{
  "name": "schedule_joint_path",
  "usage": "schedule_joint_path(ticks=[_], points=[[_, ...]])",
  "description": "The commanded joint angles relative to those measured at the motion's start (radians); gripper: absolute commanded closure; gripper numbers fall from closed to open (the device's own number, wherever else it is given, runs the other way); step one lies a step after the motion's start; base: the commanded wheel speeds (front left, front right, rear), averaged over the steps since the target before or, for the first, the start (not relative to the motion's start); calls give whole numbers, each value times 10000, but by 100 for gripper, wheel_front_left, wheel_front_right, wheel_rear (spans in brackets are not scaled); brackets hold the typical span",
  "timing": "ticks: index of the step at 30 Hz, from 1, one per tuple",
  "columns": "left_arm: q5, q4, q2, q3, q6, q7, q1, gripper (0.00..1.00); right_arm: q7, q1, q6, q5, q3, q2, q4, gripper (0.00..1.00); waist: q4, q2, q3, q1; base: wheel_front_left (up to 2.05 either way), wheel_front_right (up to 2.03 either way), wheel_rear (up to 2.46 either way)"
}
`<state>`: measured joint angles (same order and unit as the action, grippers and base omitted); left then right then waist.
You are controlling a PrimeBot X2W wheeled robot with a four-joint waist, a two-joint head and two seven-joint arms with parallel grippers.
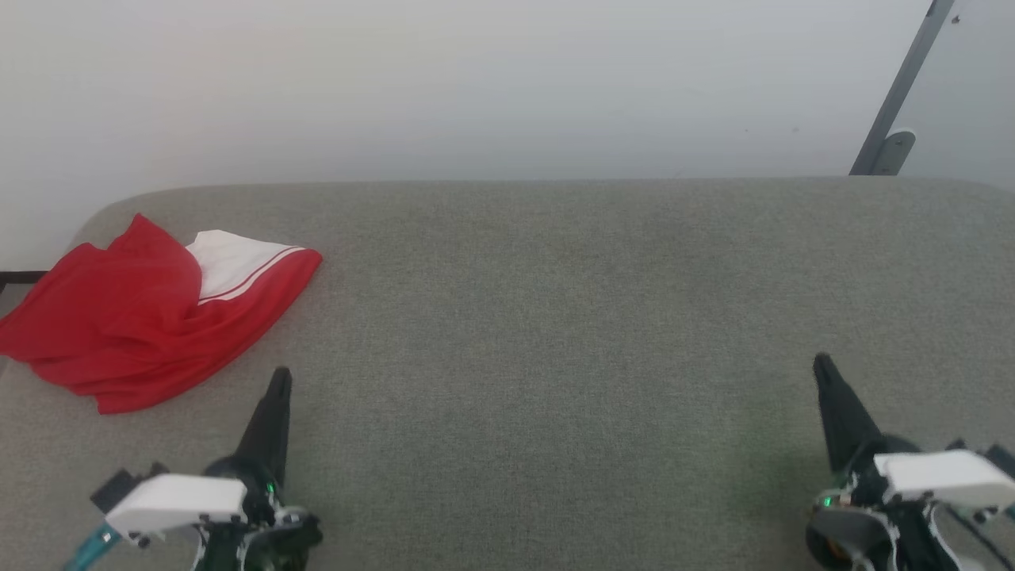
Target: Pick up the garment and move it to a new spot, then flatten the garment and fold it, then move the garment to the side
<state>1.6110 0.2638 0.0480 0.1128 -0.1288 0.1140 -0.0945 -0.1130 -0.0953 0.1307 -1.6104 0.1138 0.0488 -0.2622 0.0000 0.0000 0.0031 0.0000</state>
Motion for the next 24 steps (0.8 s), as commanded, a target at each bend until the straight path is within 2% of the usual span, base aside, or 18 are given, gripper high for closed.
schedule_joint_path(ticks=[1,13,24], points=[[0,-34,6,3,1,-1,-25,0,0,-31,0,1,1,4,33,0,0,0,0,0,0,0,0],[-327,-319,105,-306,393,-469,182,0,421,14,-2,486,-344,62,-22,0,-12,0,-9,0,0,0,0],[-2336,-536,669,-884,1162,-1017,113,0,927,-264,-1,2282,-858,390,-221,0,-25,0,-29,0,0,0,0]])
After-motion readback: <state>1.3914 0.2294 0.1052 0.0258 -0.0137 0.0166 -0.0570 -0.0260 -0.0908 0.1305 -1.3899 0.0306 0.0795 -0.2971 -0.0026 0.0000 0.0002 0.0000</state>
